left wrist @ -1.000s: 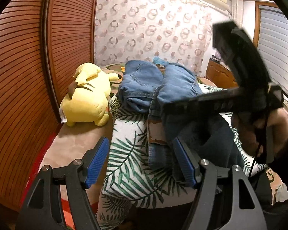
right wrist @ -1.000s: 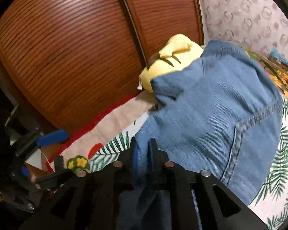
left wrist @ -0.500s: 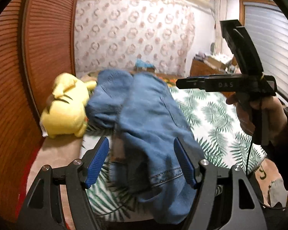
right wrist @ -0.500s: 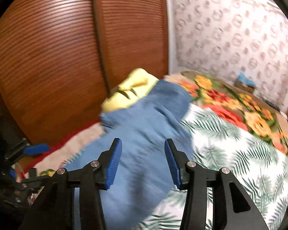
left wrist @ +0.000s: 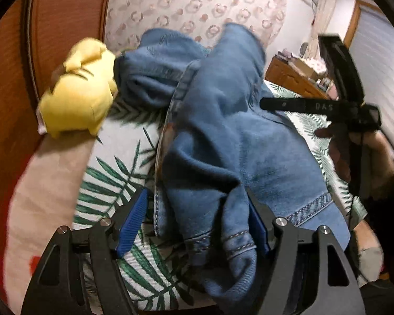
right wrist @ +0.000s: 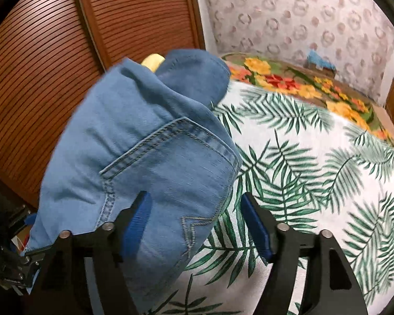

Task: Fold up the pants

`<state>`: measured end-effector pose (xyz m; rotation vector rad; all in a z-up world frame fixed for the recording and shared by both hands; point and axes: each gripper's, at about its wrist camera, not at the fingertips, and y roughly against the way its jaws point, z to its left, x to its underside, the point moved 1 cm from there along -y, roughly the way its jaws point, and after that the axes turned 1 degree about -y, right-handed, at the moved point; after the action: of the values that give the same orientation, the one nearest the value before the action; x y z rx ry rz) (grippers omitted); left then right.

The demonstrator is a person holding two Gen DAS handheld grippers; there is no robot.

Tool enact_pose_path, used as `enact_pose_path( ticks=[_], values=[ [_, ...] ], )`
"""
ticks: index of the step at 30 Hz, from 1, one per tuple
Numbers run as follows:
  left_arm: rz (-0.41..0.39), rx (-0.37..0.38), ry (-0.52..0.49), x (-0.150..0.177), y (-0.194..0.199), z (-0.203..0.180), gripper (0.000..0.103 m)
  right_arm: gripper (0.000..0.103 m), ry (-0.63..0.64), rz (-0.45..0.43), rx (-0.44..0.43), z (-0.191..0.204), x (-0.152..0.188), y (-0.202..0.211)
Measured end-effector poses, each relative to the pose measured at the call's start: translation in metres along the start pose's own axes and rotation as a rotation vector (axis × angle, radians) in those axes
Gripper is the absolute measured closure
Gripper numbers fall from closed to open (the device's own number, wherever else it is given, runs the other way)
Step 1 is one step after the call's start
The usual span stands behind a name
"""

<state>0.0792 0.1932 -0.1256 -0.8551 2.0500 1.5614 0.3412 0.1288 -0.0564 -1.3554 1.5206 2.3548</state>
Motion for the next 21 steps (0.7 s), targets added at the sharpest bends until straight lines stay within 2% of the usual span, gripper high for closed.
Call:
enact_pose_path(
  ticks=[5, 8, 11, 13, 15, 16, 18, 19, 20, 21],
  values=[
    [-0.018, 0.023, 0.003, 0.001, 0.002, 0.001, 0.032, 0.019, -0.061, 0.013, -0.043, -0.021, 0.008, -0.016],
    [-0.022, 0.063, 0.013, 0.003, 0.003, 0.0, 0.043, 0.018, -0.073, 0.021, -0.056, -0.027, 0.007, -0.022],
    [-0.035, 0.064, 0.01, 0.004, 0.005, -0.002, 0.045, 0.018, -0.098, 0.038, -0.085, -0.031, 0.012, -0.024],
    [-0.044, 0.063, 0.007, 0.005, 0.006, -0.001, 0.051, 0.018, -0.116, 0.041, -0.113, -0.035, 0.014, -0.026],
    [-0.059, 0.061, 0.0, 0.003, 0.01, -0.003, 0.065, 0.018, -0.113, 0.041, -0.145, -0.036, 0.013, -0.028],
    [-0.06, 0.063, -0.003, 0.002, 0.011, -0.004, 0.068, 0.02, -0.11, 0.041, -0.162, -0.035, 0.013, -0.028],
    [-0.064, 0.067, -0.016, 0.001, 0.014, -0.006, 0.075, 0.046, -0.12, 0.05, -0.245, -0.034, 0.014, -0.031],
    [-0.066, 0.065, -0.021, 0.001, 0.015, -0.007, 0.077, 0.048, -0.128, 0.044, -0.251, -0.034, 0.013, -0.031],
    [-0.07, 0.069, -0.025, 0.001, 0.016, -0.008, 0.081, 0.056, -0.122, 0.039, -0.255, -0.034, 0.013, -0.031],
    [-0.08, 0.074, -0.023, 0.002, 0.019, -0.008, 0.084, 0.07, -0.112, 0.027, -0.257, -0.033, 0.013, -0.028]
  ],
)
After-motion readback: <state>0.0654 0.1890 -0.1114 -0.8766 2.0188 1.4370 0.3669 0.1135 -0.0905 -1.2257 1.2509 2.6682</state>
